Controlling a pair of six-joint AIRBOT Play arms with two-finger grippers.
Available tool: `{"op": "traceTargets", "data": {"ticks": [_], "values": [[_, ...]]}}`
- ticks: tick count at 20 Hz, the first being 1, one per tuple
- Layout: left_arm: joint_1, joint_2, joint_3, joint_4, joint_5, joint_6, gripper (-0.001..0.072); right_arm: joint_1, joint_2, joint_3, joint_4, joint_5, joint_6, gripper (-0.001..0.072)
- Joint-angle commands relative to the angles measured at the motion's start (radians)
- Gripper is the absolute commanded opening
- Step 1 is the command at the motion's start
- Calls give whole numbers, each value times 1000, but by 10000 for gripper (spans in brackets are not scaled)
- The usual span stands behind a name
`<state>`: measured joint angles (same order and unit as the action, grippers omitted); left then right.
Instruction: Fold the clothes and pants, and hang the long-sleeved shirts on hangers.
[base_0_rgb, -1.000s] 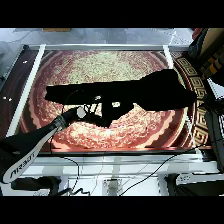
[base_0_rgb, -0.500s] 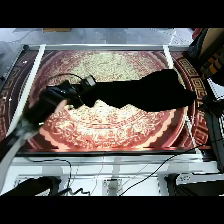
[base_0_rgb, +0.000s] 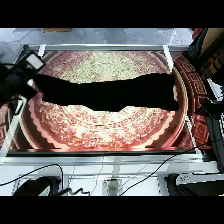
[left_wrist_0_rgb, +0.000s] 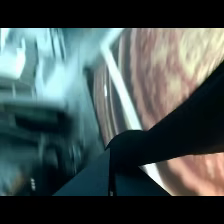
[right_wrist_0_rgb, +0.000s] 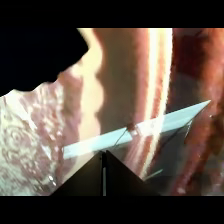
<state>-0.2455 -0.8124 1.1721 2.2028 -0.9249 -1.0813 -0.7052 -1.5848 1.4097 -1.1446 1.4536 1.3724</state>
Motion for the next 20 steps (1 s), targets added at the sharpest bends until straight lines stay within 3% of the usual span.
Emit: {"op": "traceTargets", "data": {"ticks": [1,3,7,8,10,11,14,17,20], "values": [[66,19,-11,-20,-281,-3,8,0,-1,-1,3,47,-69,18],[96,2,-53,-81,-368,-3,8,2,-1,-3,38,49,-72,18],[112,-56,-189,-94,-348,-3,8,58,-1,-80,196,49,-134,20],[112,-82,-212,-94,-341,-3,8,85,-2,-117,209,40,-134,98],[111,-138,-230,-95,-341,-3,8,152,-2,-197,207,1,-134,491],[111,-167,-230,-95,-340,-3,8,188,-2,-231,207,-48,-133,567],[110,-228,-230,-95,-336,-3,8,283,-2,-268,196,-254,-101,565],[110,-250,-230,-94,-336,-3,8,335,-2,-267,111,-448,12,564],[110,-250,-230,-94,-336,-3,8,334,-3,-255,9,-485,34,564]]}}
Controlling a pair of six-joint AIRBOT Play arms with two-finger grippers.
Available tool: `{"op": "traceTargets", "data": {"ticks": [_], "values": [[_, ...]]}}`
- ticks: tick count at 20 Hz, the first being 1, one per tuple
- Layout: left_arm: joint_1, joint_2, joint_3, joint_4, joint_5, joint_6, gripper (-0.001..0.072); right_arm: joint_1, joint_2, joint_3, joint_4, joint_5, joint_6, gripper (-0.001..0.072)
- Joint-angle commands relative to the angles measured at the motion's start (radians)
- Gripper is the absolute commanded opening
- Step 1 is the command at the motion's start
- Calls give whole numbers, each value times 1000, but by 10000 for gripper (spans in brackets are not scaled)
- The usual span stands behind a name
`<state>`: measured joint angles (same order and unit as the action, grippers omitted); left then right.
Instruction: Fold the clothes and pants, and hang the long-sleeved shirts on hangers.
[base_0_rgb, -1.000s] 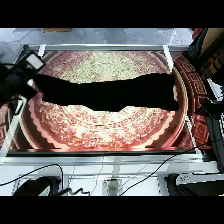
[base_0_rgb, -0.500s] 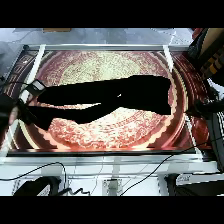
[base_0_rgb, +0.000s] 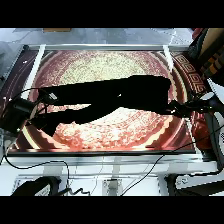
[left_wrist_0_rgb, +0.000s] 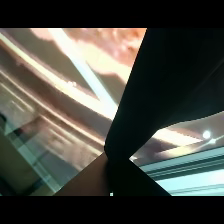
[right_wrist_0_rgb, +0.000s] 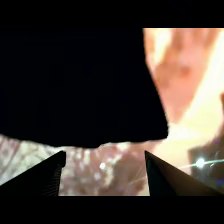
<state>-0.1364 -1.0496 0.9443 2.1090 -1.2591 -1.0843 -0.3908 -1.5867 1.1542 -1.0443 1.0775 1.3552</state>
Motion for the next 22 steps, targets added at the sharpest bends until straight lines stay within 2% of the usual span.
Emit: {"op": "traceTargets", "data": {"ticks": [1,5,6,7,9,12,14,20,22], "values": [[1,-13,-2,0,-2,0,8,8,-2,1,-91,-107,50,563],[1,-13,-2,-1,-2,0,8,-55,-7,1,-25,-100,45,546],[1,-13,-2,-1,-2,0,8,-71,-16,1,14,-84,27,542],[1,-13,-2,-1,-2,0,8,-84,-35,5,62,-50,-13,507],[1,-13,-2,-1,-2,0,8,-96,-103,22,151,61,-87,507],[1,-13,-2,-1,-2,0,8,-95,-156,46,169,65,-119,506],[1,-13,-2,-1,-2,0,8,-95,-156,49,169,59,-153,444],[1,-13,-2,-1,10,0,8,-79,-156,51,180,113,-330,357],[1,-13,-2,-1,17,0,8,-73,-152,51,179,121,-361,130]]}}
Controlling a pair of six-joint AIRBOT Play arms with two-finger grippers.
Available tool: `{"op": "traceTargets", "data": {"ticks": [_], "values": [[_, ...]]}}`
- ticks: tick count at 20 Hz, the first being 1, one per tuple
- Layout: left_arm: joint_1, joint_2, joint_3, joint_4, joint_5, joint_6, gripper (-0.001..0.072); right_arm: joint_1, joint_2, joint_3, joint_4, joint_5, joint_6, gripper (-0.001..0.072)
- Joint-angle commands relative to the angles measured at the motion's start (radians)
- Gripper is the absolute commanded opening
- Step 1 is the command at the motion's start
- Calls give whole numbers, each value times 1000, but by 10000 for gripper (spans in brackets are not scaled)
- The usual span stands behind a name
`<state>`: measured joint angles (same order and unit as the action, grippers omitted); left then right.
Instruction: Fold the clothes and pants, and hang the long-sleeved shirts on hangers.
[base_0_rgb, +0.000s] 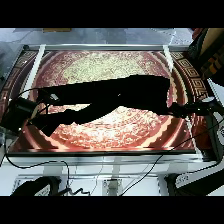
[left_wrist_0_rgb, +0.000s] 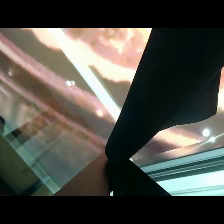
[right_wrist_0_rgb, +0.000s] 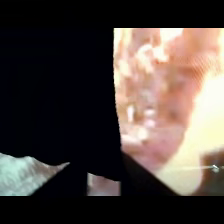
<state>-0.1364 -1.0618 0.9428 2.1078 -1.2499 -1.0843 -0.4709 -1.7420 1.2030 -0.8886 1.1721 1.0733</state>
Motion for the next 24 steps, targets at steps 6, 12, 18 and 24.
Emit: {"op": "traceTargets", "data": {"ticks": [6,12,18,24], "values": [[1,0,0,1,89,-91,8,10,8,151,66,192,-98,18],[21,2,61,99,173,-427,8,10,98,366,87,223,45,18],[164,2,253,98,231,-510,8,9,228,491,46,126,173,18],[296,-8,275,39,235,-463,7,9,261,506,-152,168,289,18]]}}
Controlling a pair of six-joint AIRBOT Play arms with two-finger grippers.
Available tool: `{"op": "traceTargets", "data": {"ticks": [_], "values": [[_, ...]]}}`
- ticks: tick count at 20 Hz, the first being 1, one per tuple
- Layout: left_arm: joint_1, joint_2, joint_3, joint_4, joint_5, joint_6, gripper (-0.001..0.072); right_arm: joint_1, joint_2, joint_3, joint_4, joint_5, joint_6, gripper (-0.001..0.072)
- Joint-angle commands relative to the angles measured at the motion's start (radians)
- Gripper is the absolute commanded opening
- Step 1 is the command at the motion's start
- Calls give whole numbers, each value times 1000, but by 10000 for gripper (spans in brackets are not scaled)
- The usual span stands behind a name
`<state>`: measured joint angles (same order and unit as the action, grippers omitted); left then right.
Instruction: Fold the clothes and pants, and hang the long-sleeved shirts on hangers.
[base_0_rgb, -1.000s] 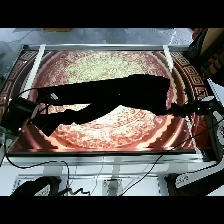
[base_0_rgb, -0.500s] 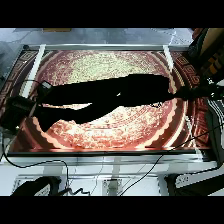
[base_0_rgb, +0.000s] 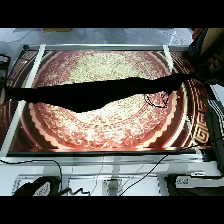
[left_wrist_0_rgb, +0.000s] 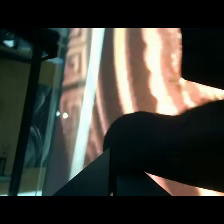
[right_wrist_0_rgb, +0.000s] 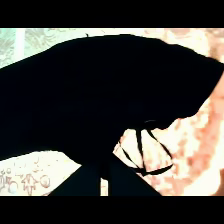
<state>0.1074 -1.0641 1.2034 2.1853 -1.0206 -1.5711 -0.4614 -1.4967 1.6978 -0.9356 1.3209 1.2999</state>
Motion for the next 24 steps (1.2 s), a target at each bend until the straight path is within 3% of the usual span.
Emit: {"op": "traceTargets", "data": {"ticks": [1,4,8,13,14,16,17,19,21,24], "values": [[62,-14,14,-69,1,65,7,0,15,11,-143,38,79,18],[69,-64,14,-158,-105,255,7,0,15,11,-243,95,80,18],[69,-198,14,-285,-391,532,7,0,15,11,-383,157,77,18],[69,-359,14,-424,-548,546,8,0,11,11,-408,162,71,18],[69,-378,14,-430,-565,546,52,0,11,11,-408,158,69,18],[69,-394,14,-430,-565,517,552,0,11,11,-408,151,68,18],[69,-395,14,-428,-542,497,632,0,11,11,-408,147,68,18],[69,-395,14,-428,-516,496,613,0,11,11,-408,137,68,18],[73,-395,14,-409,-488,470,512,0,11,11,-408,126,68,18],[111,-395,14,-493,-365,420,501,0,11,11,-407,127,68,18]]}}
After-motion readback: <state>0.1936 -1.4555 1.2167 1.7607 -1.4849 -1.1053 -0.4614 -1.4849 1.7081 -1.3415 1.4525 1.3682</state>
